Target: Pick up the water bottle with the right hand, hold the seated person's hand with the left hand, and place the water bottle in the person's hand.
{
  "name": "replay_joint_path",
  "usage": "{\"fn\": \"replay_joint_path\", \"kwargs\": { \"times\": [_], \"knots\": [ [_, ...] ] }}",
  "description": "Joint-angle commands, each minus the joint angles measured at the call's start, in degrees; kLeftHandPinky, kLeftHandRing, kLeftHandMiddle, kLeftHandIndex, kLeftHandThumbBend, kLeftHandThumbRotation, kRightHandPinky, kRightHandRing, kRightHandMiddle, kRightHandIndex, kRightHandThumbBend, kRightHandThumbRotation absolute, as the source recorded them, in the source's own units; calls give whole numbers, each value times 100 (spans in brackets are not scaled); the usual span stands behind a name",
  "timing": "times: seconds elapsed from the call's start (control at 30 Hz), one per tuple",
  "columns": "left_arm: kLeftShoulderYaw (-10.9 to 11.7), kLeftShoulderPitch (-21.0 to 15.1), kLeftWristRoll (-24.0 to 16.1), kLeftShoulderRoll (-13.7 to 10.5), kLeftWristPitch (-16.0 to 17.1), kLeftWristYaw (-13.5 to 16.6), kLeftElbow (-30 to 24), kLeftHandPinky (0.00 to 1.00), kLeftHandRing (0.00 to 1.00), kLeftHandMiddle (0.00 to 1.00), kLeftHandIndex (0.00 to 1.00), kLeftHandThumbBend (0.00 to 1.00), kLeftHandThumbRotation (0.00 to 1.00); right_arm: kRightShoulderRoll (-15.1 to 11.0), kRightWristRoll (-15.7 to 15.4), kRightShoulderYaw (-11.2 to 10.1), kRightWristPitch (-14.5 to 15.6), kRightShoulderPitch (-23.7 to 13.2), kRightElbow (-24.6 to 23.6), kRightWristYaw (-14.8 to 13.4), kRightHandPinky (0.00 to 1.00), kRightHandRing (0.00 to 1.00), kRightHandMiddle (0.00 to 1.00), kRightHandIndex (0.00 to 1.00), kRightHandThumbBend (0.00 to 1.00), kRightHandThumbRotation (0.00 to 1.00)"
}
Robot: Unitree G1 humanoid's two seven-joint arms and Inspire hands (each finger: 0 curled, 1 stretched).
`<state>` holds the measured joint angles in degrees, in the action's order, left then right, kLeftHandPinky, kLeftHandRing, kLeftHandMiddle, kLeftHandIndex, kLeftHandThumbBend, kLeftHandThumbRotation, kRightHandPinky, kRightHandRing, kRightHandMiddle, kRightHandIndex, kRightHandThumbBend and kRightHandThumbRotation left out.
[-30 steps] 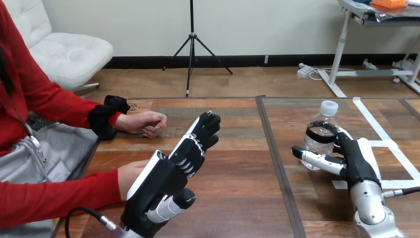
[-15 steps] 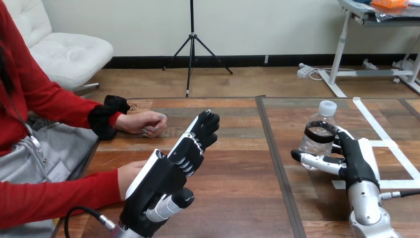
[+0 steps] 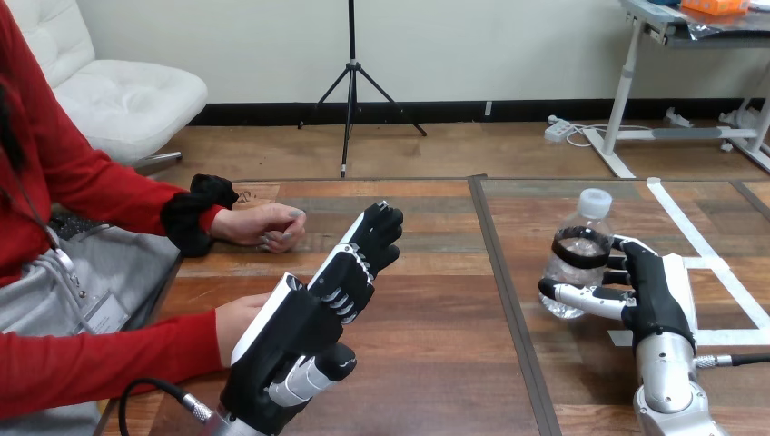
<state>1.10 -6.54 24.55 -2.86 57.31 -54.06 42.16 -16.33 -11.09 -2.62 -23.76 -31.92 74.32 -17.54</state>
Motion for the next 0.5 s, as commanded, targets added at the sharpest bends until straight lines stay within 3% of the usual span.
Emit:
{"fn": "replay_joint_path", "kwargs": {
  "times": [0.0,0.47],
  "knots": [
    [69,-164,-41,58,130,121,-141,97,100,100,100,100,80,19,30,-39,-240,-139,-81,-130,52,59,62,66,86,0],
    [66,-226,-48,62,111,109,-56,96,100,100,100,100,80,16,108,-147,-446,-82,-83,-120,43,50,58,62,83,0]
  ]
}}
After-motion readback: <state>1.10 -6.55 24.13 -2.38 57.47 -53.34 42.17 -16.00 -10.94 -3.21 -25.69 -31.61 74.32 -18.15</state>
